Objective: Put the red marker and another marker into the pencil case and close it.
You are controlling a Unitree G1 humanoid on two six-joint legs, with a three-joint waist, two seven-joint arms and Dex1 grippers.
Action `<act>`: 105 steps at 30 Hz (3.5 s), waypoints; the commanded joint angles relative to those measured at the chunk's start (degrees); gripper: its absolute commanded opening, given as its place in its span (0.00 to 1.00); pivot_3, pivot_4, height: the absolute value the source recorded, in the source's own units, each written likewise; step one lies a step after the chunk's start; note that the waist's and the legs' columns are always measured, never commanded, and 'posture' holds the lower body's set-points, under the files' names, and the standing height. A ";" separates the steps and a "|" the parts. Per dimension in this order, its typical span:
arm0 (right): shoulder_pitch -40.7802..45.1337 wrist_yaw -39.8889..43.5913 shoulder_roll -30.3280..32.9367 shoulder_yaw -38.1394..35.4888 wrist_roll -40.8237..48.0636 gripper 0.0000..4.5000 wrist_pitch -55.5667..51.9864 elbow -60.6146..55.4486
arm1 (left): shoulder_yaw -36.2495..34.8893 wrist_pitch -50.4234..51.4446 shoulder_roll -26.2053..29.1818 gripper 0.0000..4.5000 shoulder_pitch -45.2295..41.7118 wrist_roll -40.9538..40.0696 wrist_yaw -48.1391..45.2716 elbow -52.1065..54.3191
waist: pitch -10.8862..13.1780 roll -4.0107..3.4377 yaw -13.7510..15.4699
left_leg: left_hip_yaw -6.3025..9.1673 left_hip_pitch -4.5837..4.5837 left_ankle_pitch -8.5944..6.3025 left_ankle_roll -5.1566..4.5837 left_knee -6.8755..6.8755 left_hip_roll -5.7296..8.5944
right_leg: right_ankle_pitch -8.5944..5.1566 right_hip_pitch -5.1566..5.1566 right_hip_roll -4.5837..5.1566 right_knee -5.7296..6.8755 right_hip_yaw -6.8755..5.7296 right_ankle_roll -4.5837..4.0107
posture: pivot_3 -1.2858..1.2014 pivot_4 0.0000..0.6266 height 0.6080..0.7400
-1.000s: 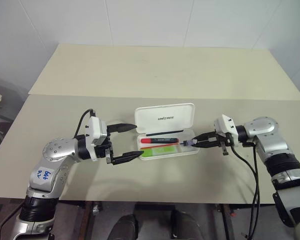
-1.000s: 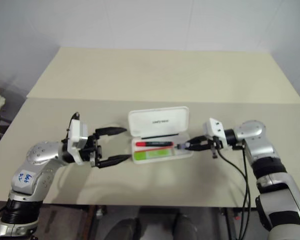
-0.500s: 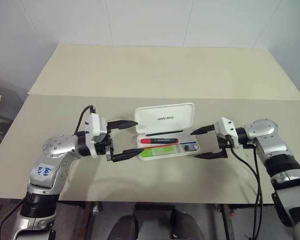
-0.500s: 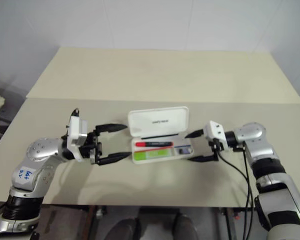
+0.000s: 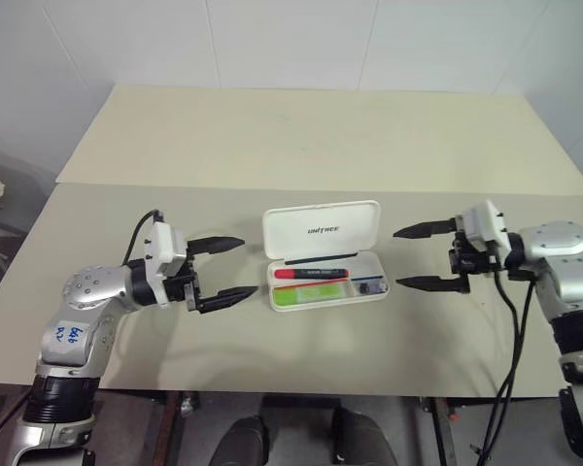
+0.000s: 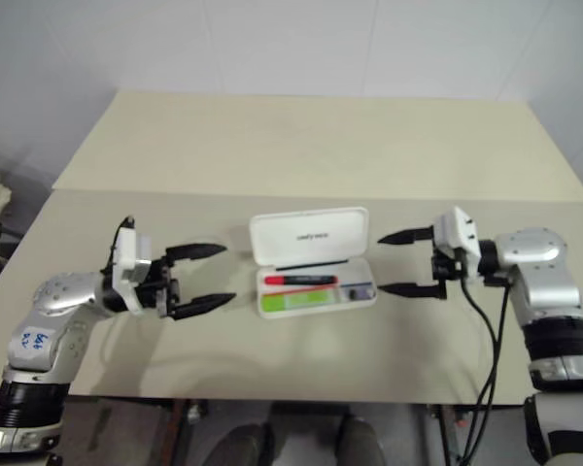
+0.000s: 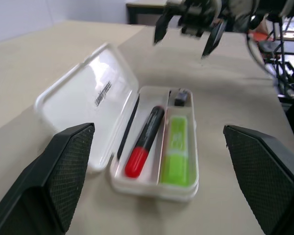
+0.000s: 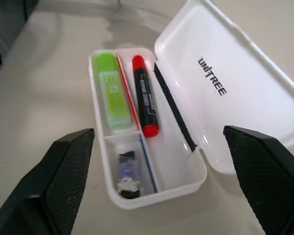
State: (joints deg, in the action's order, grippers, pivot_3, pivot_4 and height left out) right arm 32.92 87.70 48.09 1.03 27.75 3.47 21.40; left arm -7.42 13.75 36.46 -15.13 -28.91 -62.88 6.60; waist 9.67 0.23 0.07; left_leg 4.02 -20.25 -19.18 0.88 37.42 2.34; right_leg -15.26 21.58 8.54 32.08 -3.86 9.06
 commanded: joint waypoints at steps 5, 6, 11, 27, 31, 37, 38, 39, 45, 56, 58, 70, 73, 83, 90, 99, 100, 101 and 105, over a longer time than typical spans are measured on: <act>-5.94 4.80 4.62 -5.65 7.13 1.00 -1.31 -4.65 | -2.43 -3.38 -0.46 0.72 -0.35 -2.06 -3.15 -4.29 | 0.00 0.00 0.24 | -0.04 0.00 -0.01 -0.01 0.04 0.00 | 0.00 -0.03 0.01 0.00 -0.01 0.00 | 0.52 0.24 1.00; -6.28 4.80 4.80 -5.71 7.49 1.00 -0.84 -4.31 | -2.30 -3.44 -0.62 0.64 -0.54 -2.07 -3.30 -4.62 | 0.01 0.00 0.17 | -0.08 0.01 -0.01 -0.01 0.05 0.00 | 0.01 -0.03 0.01 0.00 0.01 -0.01 | 0.52 0.24 1.00; -6.60 4.80 4.54 -5.83 8.29 1.00 1.25 -3.25 | -1.78 -4.46 -1.64 0.26 -2.00 -0.70 -2.34 -6.17 | 0.01 0.00 0.03 | -0.10 0.02 0.00 -0.01 0.08 -0.04 | 0.01 -0.03 0.00 0.01 0.00 -0.01 | 0.52 0.24 1.00; -6.93 4.80 3.53 -5.50 5.85 1.00 5.36 -0.55 | -3.26 -8.42 -12.95 0.00 -10.27 2.70 16.11 -12.83 | 0.01 0.02 1.32 | -0.12 -0.02 0.00 -0.01 0.29 -0.02 | 0.02 -0.07 -0.02 0.02 -0.01 -0.02 | 0.52 0.24 1.00; -6.73 4.61 2.95 -5.61 5.05 1.00 5.52 -0.50 | -1.74 -9.16 -16.36 0.00 -15.35 5.58 21.55 -17.37 | 0.01 0.04 1.53 | -0.11 -0.05 0.00 -0.01 0.44 -0.01 | 0.09 -0.13 -0.02 0.04 -0.03 -0.01 | 0.52 0.24 1.00; -7.42 3.98 2.53 -5.75 4.80 1.00 5.32 -1.94 | 2.82 -8.38 -19.01 0.00 -20.78 11.83 25.37 -25.73 | 0.00 0.07 1.42 | -0.17 -0.06 0.00 -0.01 0.50 0.01 | 0.12 -0.15 -0.02 0.03 -0.04 0.02 | 0.52 0.24 1.00; -7.59 3.94 2.51 -5.82 4.82 1.00 5.27 -2.18 | 3.65 -7.95 -19.11 0.00 -21.31 12.43 25.05 -26.59 | 0.00 0.08 1.40 | -0.18 -0.06 0.00 -0.01 0.49 0.01 | 0.12 -0.13 -0.02 0.03 -0.04 0.02 | 0.52 0.24 1.00; -7.74 3.86 2.51 -5.88 4.82 1.00 5.21 -2.41 | 4.46 -7.66 -19.03 0.00 -21.74 13.27 24.93 -27.39 | 0.00 0.08 1.38 | -0.18 -0.07 0.00 -0.01 0.49 0.00 | 0.12 -0.11 -0.03 0.03 -0.05 0.02 | 0.52 0.24 1.00; -8.52 3.15 2.53 -6.09 4.91 1.00 4.67 -3.82 | 6.08 -7.73 -19.24 0.00 -23.06 11.17 17.99 -27.18 | 0.01 0.08 1.41 | -0.21 -0.08 0.00 -0.01 0.48 -0.01 | 0.12 -0.11 -0.03 0.02 -0.08 0.02 | 0.52 0.24 1.00; -9.12 2.10 1.78 -6.36 5.03 1.00 3.90 -5.30 | 11.85 -15.03 -13.46 0.00 -22.59 13.05 -1.96 -24.15 | 0.01 0.08 1.47 | -0.22 -0.08 0.00 -0.01 0.53 -0.02 | 0.12 -0.12 -0.02 0.03 -0.09 0.02 | 0.52 0.24 1.00; -8.96 1.88 1.61 -6.42 5.05 1.00 3.75 -5.42 | 13.76 -15.67 -13.08 0.00 -23.23 13.87 -4.23 -24.26 | 0.01 0.08 1.47 | -0.22 -0.08 0.00 -0.01 0.53 -0.01 | 0.12 -0.12 -0.02 0.02 -0.09 0.02 | 0.52 0.24 1.00; -11.42 -0.54 1.44 -8.46 5.52 1.00 1.08 -10.45 | 24.33 -12.71 -16.74 0.00 -30.43 24.89 -2.59 -29.58 | 0.01 0.10 1.52 | -0.22 -0.12 0.00 -0.03 0.56 -0.01 | 0.12 -0.15 -0.03 0.03 -0.12 0.02 | 0.52 0.24 1.00; -12.97 -1.24 1.35 -9.34 5.65 1.00 0.10 -12.64 | 25.26 -10.97 -17.54 0.00 -31.14 26.00 -1.89 -29.62 | 0.02 0.10 1.44 | -0.23 -0.11 0.00 -0.04 0.54 -0.02 | 0.12 -0.14 -0.05 0.03 -0.15 0.02 | 0.52 0.24 1.00; -17.85 -4.64 0.18 -11.60 6.01 1.00 -1.25 -18.48 | 28.94 -4.12 -18.22 0.00 -28.65 27.78 -2.63 -25.20 | 0.01 0.10 1.58 | -0.21 -0.12 -0.01 -0.05 0.58 -0.02 | 0.12 -0.16 -0.05 0.03 -0.15 0.02 | 0.52 0.24 1.00; -18.83 -5.52 -0.31 -11.94 5.89 1.00 -1.19 -19.25 | 29.07 0.08 -18.25 0.00 -26.24 26.85 -1.51 -21.00 | 0.01 0.10 1.52 | -0.20 -0.10 -0.01 -0.05 0.57 -0.03 | 0.12 -0.17 -0.05 0.04 -0.13 0.02 | 0.52 0.24 1.00; -16.48 -5.35 -2.42 -10.69 4.52 1.00 -0.58 -16.12 | 17.00 4.61 -17.46 0.00 -20.70 14.98 0.87 -11.06 | 0.01 0.09 1.34 | -0.14 -0.10 -0.01 -0.05 0.57 -0.06 | 0.12 -0.13 -0.05 0.05 -0.12 0.02 | 0.52 0.24 1.00; -16.08 -5.22 -2.69 -10.48 4.25 1.00 -0.43 -15.48 | 15.46 4.80 -16.13 0.00 -19.32 13.71 0.35 -9.48 | 0.01 0.09 1.32 | -0.14 -0.10 -0.01 -0.05 0.57 -0.06 | 0.12 -0.13 -0.05 0.05 -0.12 0.02 | 0.52 0.24 1.00; -15.70 -4.98 -2.90 -10.40 4.02 1.00 -0.20 -14.70 | 13.88 4.48 -15.12 0.00 -18.09 13.01 0.70 -8.34 | 0.01 0.09 1.29 | -0.13 -0.09 -0.01 -0.05 0.56 -0.06 | 0.12 -0.13 -0.05 0.05 -0.11 0.02 | 0.52 0.24 1.00; -14.41 -3.89 -3.32 -10.65 3.24 1.00 0.73 -11.45 | 7.31 3.97 -10.17 0.11 -11.38 8.64 0.37 -3.76 | 0.01 0.08 1.09 | -0.10 -0.07 -0.01 -0.04 0.53 -0.08 | 0.12 -0.11 -0.05 0.04 -0.08 0.01 | 0.52 0.24 1.00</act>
State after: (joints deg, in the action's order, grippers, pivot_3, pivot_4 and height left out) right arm 17.71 83.08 44.61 -8.67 30.84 3.03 9.52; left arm 2.57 18.25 25.41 -27.38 -17.35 -61.99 -0.42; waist 9.68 0.31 1.15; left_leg 3.95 -20.31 -19.19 0.84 37.93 2.25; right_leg -15.14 21.47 8.49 32.12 -3.91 9.07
